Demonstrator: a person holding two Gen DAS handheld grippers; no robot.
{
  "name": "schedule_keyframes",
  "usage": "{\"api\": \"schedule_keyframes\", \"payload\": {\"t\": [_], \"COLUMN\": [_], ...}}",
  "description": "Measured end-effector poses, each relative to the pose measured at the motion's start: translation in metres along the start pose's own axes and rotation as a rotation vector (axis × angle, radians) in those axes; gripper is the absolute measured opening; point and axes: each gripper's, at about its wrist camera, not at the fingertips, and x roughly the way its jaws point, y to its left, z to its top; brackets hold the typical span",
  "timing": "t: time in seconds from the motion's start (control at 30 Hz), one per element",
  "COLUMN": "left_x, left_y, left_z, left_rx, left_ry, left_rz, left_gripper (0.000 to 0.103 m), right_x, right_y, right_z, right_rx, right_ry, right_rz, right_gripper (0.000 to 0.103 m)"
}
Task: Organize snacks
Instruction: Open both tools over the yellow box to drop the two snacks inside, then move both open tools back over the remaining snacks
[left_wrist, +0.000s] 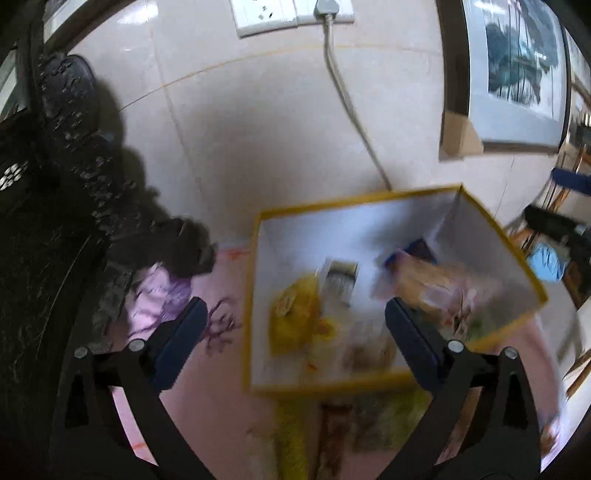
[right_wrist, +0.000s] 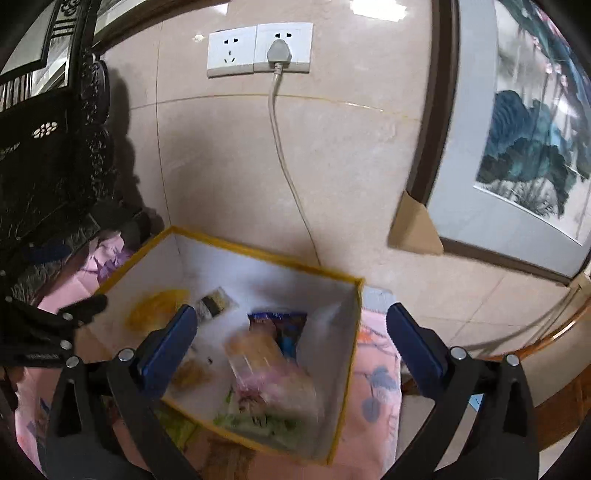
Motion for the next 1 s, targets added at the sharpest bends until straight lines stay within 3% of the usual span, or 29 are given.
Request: {"api": "schedule_keyframes", "payload": {"t": [0.13,0.27,0.33,0.37,0.43,0.53,0.67,0.77,0.87,0.97,1.0], "left_x": [-0.004,0.009,0.018,0.024,0.033,0.052,0.066,0.067,0.067,0.065,0.064], "left_y": [0.000,-0.016,-0.024,-0.027,-0.031,-0.031,-0.024,-0.026,-0.027,-0.027,-0.028], "left_z": [-0.044,-0.100,-0.118,-0.122,-0.130,-0.139,-0.146,-0.149,-0.150,-0.149,-0.151], "left_rx": [0.013,0.027,0.017,0.013,-0.006,-0.012,-0.041,0.011,-0.009,-0.021,-0.004], "left_ry": [0.083,0.174,0.233,0.256,0.271,0.305,0.273,0.228,0.230,0.267,0.285], "left_rz": [-0.019,-0.051,-0.079,-0.098,-0.141,-0.114,-0.137,-0.143,-0.147,-0.183,-0.200], "left_gripper": [0.099,0.099,0.099,0.099,0.099,0.099,0.101,0.101,0.100,0.085,0.074], "right_x": [-0.014,0.004,0.012,0.017,0.034,0.048,0.061,0.063,0.069,0.070,0.068], "right_y": [0.002,0.020,0.023,0.024,0.028,0.030,0.037,0.034,0.037,0.041,0.043], "right_z": [-0.034,-0.100,-0.120,-0.133,-0.151,-0.165,-0.172,-0.174,-0.176,-0.178,-0.177], "right_rx": [0.050,0.143,0.206,0.265,0.304,0.307,0.269,0.290,0.260,0.253,0.252], "right_ry": [0.074,0.255,0.288,0.290,0.355,0.384,0.420,0.416,0.424,0.425,0.412], "right_rz": [0.034,0.096,0.106,0.139,0.116,0.094,0.097,0.100,0.065,0.056,0.062], "right_gripper": [0.102,0.102,0.102,0.102,0.102,0.102,0.102,0.102,0.102,0.102,0.102]}}
